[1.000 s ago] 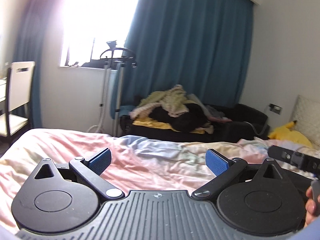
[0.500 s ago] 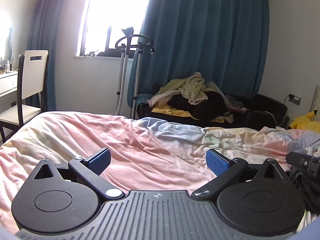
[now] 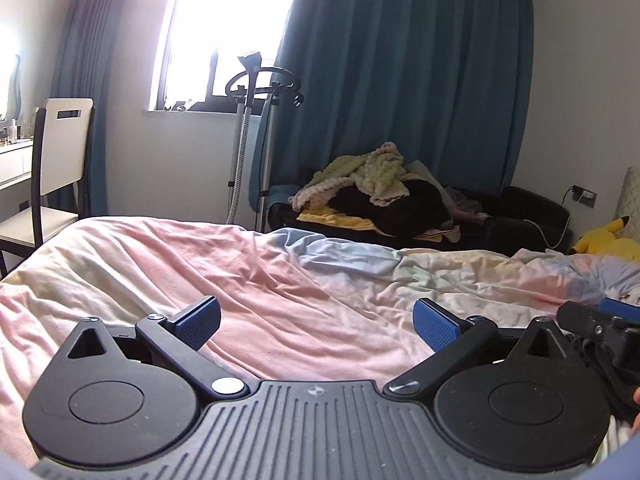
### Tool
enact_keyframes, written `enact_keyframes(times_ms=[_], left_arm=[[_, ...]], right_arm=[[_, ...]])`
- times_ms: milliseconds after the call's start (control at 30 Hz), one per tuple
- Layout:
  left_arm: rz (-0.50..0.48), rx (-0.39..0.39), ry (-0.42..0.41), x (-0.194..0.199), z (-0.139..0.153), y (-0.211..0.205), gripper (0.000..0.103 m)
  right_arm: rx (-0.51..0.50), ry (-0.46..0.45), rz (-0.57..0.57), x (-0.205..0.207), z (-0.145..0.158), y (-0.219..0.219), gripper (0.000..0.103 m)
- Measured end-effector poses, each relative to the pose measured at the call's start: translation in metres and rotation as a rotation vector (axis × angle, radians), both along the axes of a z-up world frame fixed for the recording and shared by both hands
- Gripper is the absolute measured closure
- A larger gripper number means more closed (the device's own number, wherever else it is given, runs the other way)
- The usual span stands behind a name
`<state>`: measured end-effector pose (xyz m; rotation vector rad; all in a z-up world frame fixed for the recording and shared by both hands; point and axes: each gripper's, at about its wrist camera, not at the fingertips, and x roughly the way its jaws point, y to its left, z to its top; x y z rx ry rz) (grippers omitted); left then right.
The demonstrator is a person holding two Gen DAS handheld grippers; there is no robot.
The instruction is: Fold clothes
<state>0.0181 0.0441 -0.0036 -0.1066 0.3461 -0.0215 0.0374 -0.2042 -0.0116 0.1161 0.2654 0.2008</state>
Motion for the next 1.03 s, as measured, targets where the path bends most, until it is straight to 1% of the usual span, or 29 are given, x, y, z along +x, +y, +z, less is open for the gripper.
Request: enact_keyframes(times_ms=[200, 633, 833, 1033], left_arm=[[0.011, 0.030, -0.006, -0.0004, -0.0011, -0.0030, 0.000], [0.031, 0.070, -0.016, -0.0008, -0.0040, -0.0089, 0.000], [0.035, 0.073, -0.021, -0.0020, -0.0042, -0.0094, 0.000], [0.043, 0.055, -0.005, -0.0015, -0.0033, -0.0083, 0.000]], right_arm=[[0.014, -0.010, -0.026, -0.0030, 0.0015, -0.0029, 0.000], [-0.002, -0.006, -0.031, -0.0046, 0.0001, -0.0032, 0.000], [-0.011, -0.010, -0.036, -0.0060, 0.0002, -0.0035, 0.000], [-0.001, -0.001, -0.040, -0.0060, -0.0010, -0.0070, 0.000]])
